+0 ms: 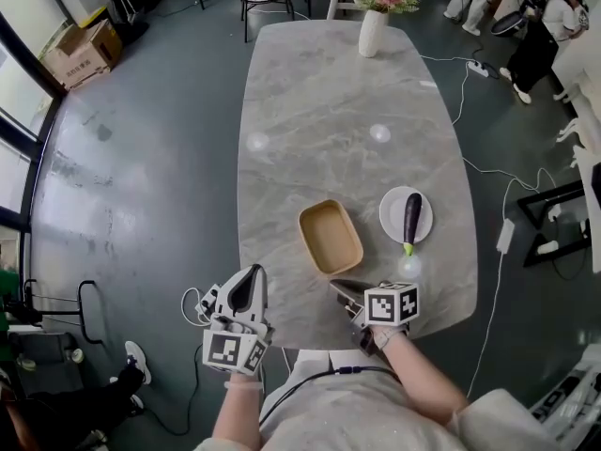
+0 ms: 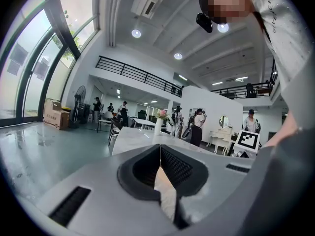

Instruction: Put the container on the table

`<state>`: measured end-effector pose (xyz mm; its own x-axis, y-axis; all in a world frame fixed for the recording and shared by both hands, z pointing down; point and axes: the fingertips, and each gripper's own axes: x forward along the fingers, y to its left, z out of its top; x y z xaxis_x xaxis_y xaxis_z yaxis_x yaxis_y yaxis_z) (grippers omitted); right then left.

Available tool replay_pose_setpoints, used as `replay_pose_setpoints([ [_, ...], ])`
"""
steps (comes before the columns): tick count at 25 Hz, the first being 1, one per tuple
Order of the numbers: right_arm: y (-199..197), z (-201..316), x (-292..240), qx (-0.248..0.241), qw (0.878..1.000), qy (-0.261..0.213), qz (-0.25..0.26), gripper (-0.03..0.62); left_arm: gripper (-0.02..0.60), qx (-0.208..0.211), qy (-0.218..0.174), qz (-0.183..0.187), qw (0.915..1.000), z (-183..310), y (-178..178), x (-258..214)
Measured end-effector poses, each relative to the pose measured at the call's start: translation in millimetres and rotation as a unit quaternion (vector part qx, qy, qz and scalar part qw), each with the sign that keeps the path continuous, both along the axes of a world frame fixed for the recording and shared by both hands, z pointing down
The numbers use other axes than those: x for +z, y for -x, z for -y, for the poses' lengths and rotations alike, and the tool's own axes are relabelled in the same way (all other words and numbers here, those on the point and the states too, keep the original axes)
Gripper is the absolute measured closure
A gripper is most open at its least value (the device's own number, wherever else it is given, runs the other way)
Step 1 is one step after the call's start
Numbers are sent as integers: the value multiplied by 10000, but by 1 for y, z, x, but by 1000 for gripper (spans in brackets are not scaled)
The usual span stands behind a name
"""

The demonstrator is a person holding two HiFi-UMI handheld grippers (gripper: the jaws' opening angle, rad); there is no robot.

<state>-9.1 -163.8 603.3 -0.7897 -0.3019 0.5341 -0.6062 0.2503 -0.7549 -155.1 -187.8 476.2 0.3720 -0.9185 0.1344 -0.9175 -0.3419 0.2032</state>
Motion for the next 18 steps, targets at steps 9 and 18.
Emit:
replay_pose_setpoints([
  [9, -11, 4, -34, 56, 9960, -886, 40, 588, 575, 70, -108, 30, 9999, -8, -1, -10],
  [18, -47, 22, -72, 427, 9756, -2130, -326, 588, 575, 51, -216, 12, 9998, -17, -1, -19],
])
